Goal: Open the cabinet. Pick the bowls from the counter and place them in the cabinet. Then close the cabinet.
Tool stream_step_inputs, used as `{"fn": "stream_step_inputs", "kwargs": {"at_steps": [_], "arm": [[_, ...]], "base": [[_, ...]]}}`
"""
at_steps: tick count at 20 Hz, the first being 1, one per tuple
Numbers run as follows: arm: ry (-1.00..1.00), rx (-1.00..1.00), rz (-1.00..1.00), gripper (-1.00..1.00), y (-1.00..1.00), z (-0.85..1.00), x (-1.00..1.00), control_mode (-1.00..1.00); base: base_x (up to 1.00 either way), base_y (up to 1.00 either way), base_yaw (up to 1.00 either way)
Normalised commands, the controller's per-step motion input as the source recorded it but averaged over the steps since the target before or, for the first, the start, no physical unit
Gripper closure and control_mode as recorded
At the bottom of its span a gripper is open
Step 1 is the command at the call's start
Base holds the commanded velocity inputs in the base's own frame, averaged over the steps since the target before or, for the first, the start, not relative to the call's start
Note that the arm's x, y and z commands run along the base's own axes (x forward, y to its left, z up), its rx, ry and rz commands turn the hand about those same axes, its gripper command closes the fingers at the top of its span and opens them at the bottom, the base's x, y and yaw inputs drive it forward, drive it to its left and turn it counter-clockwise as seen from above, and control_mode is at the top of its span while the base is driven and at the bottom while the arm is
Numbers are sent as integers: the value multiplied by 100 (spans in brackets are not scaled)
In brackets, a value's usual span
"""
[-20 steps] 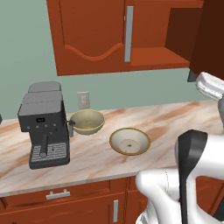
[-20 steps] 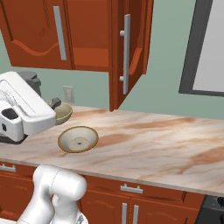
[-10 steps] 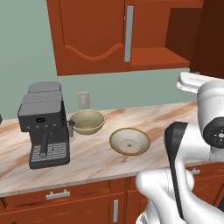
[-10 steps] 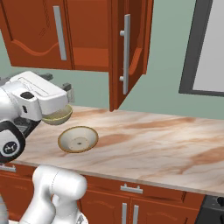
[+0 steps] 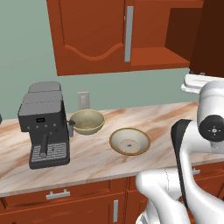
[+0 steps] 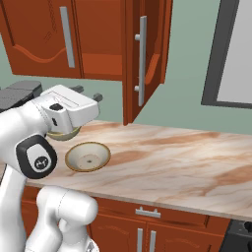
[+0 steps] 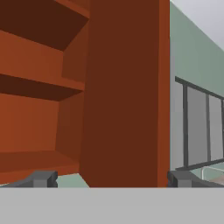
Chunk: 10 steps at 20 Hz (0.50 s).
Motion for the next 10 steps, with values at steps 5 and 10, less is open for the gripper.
{"fn": "stream_step_inputs", "kwargs": {"at_steps": [5,10], "arm": [[0,-11,-7,-100,-18,-16,46,-100],[1,-14,-1,-100,0,-14,58,-100]], "base": [[0,0,0],[0,0,0]]}}
